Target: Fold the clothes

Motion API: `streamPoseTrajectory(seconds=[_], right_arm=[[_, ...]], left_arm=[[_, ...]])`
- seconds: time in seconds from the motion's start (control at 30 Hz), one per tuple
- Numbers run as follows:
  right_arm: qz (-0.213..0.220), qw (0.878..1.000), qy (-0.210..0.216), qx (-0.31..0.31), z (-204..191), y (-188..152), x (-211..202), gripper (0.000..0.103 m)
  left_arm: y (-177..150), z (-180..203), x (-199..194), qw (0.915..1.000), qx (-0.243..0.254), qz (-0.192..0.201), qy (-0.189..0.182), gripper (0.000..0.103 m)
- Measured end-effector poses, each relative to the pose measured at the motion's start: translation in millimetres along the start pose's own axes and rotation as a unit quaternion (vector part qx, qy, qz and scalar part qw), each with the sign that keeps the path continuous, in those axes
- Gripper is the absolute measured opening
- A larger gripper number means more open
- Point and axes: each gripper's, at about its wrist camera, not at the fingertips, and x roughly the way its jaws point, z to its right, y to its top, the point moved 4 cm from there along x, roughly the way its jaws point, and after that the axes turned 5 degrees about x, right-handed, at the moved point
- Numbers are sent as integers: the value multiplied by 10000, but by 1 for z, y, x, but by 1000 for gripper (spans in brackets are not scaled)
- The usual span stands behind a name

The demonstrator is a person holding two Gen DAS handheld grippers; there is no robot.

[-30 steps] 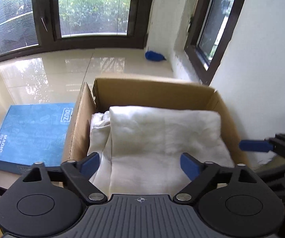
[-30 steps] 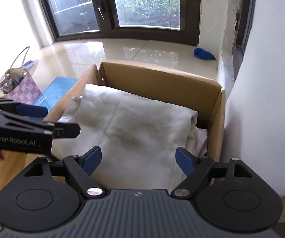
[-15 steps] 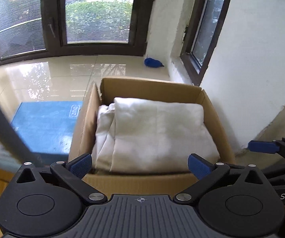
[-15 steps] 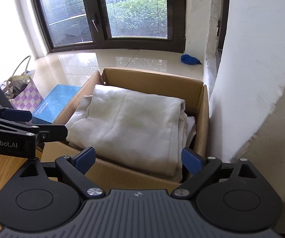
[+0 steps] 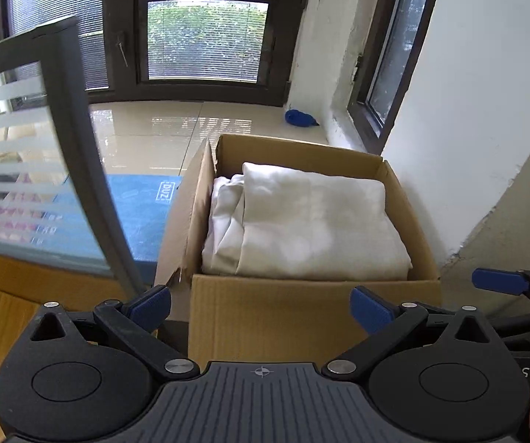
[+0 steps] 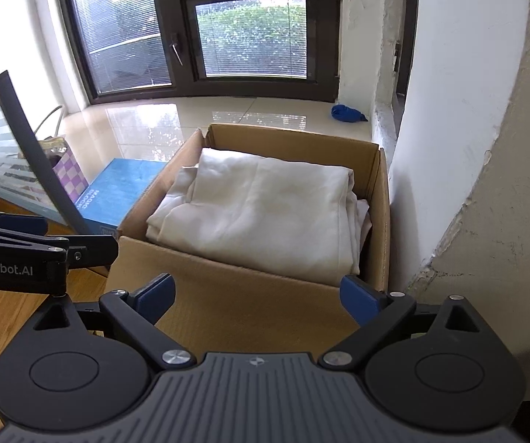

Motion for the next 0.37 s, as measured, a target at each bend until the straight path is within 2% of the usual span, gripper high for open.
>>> streamPoseTrajectory(seconds=[0.37], right_arm=[[121, 9998, -15, -142, -20, -6, -13, 99]], left_arm=[[-11, -14, -20, 9999, -125, 97, -55, 103]])
